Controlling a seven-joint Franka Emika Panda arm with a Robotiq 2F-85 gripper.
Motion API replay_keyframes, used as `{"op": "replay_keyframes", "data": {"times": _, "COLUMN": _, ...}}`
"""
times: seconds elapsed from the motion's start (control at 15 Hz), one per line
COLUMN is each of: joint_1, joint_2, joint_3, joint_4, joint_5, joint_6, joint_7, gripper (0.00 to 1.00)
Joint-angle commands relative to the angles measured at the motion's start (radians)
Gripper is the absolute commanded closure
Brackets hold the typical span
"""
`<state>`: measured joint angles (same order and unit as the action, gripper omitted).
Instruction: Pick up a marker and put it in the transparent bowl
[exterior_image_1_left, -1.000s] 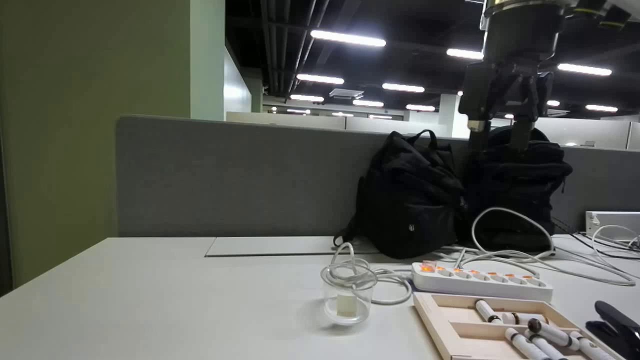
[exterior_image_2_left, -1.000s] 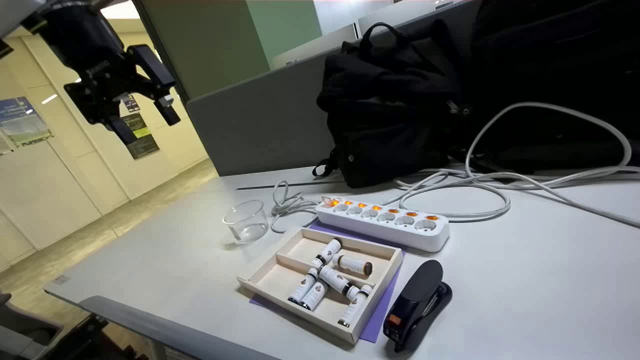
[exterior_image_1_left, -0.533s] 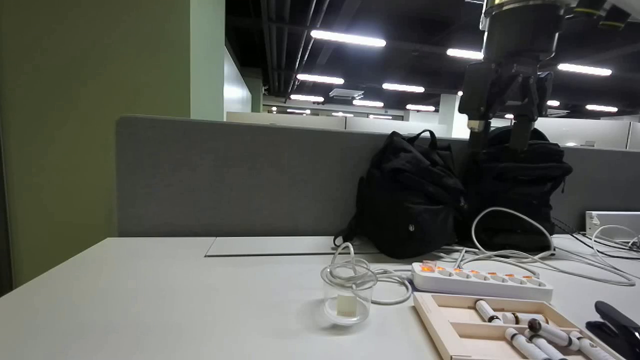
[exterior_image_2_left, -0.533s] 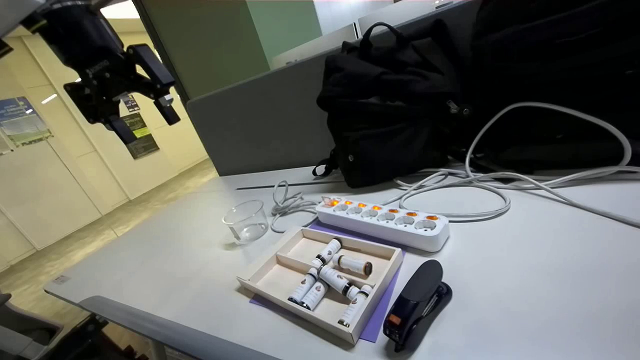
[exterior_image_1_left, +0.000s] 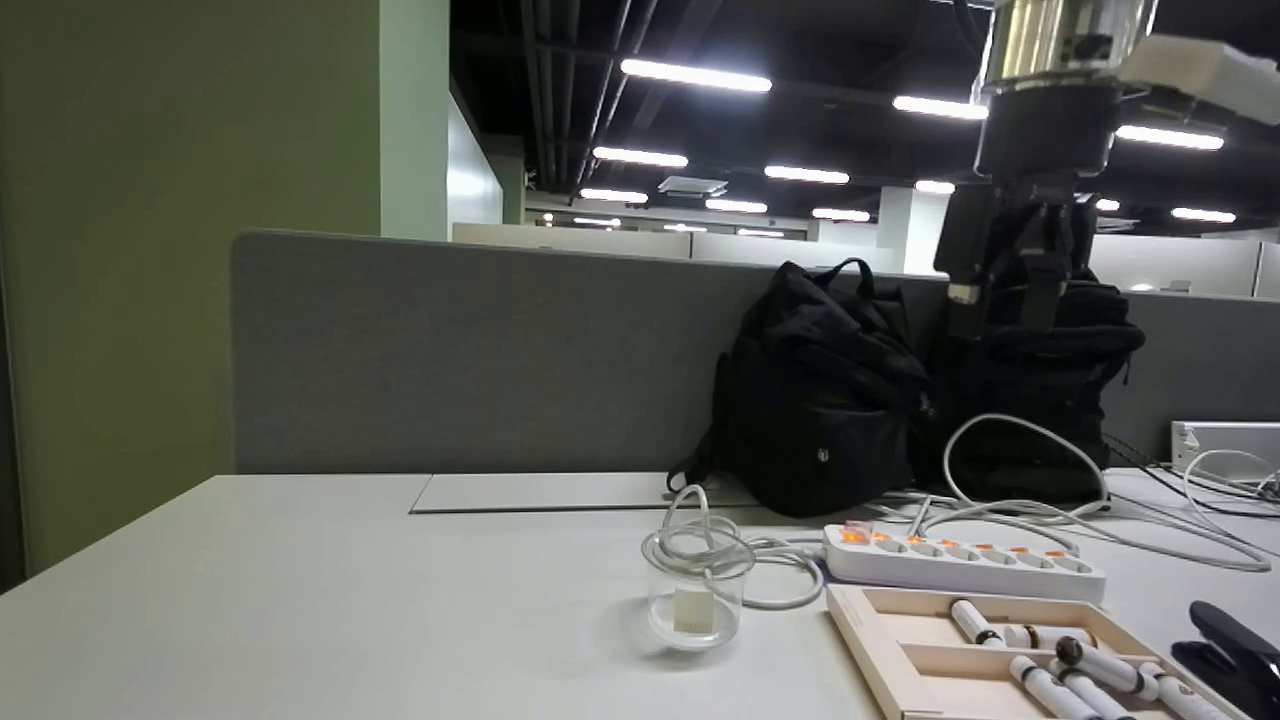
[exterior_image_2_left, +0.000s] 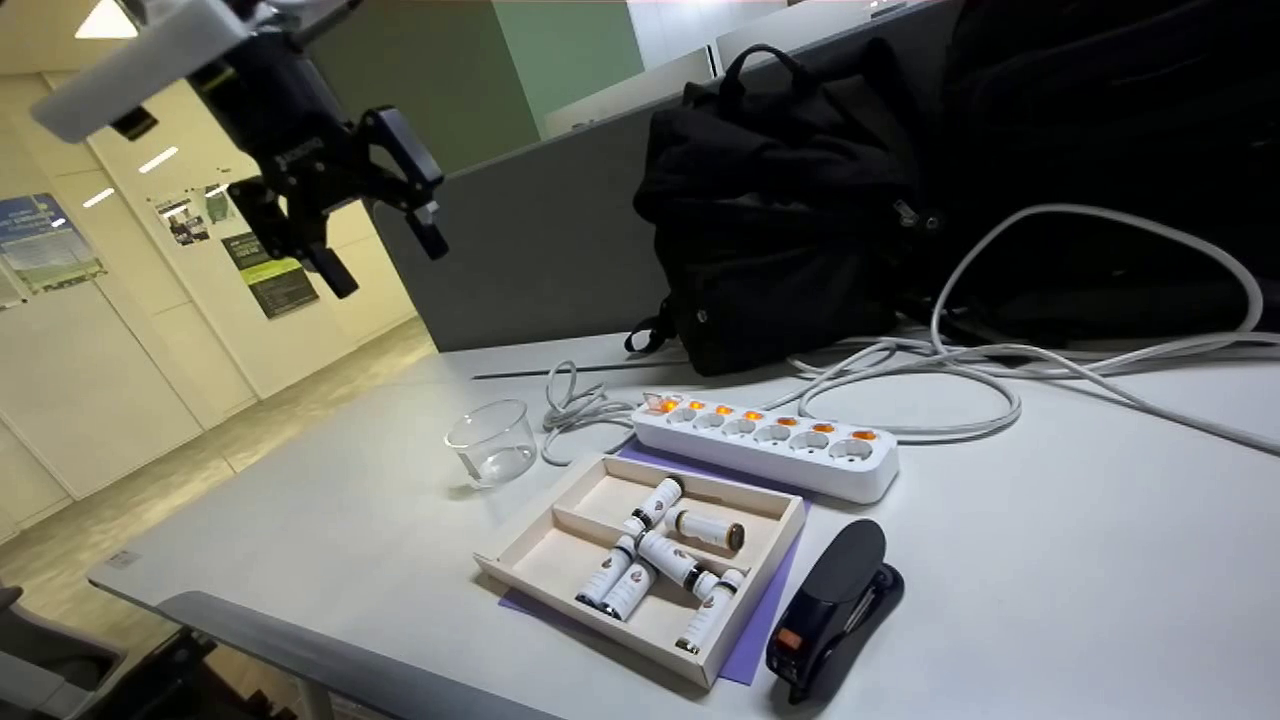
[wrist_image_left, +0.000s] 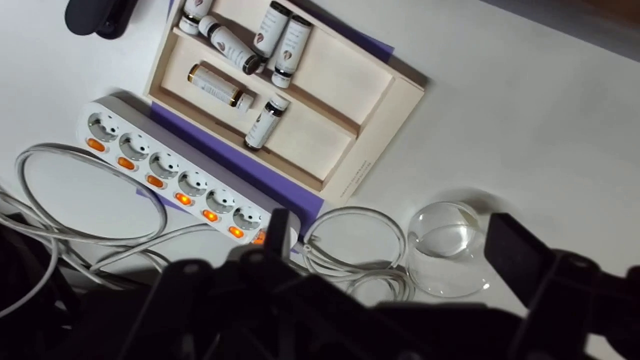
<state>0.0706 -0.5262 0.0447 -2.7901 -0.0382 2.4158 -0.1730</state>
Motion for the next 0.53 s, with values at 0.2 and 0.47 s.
{"op": "replay_keyframes", "data": {"times": 0.2, "joint_1": 0.002, "joint_2": 0.260, "joint_3": -0.217, "joint_4": 0.162, "joint_5": 0.005, "joint_6": -0.122, "joint_7": -0.473, "gripper": 0.00}}
{"op": "replay_keyframes", "data": {"times": 0.47, "joint_1": -0.026, "joint_2": 0.252, "joint_3": -0.199, "joint_4": 0.134, "joint_5": 0.002, "joint_6": -0.092, "joint_7": -0.468, "gripper": 0.00}}
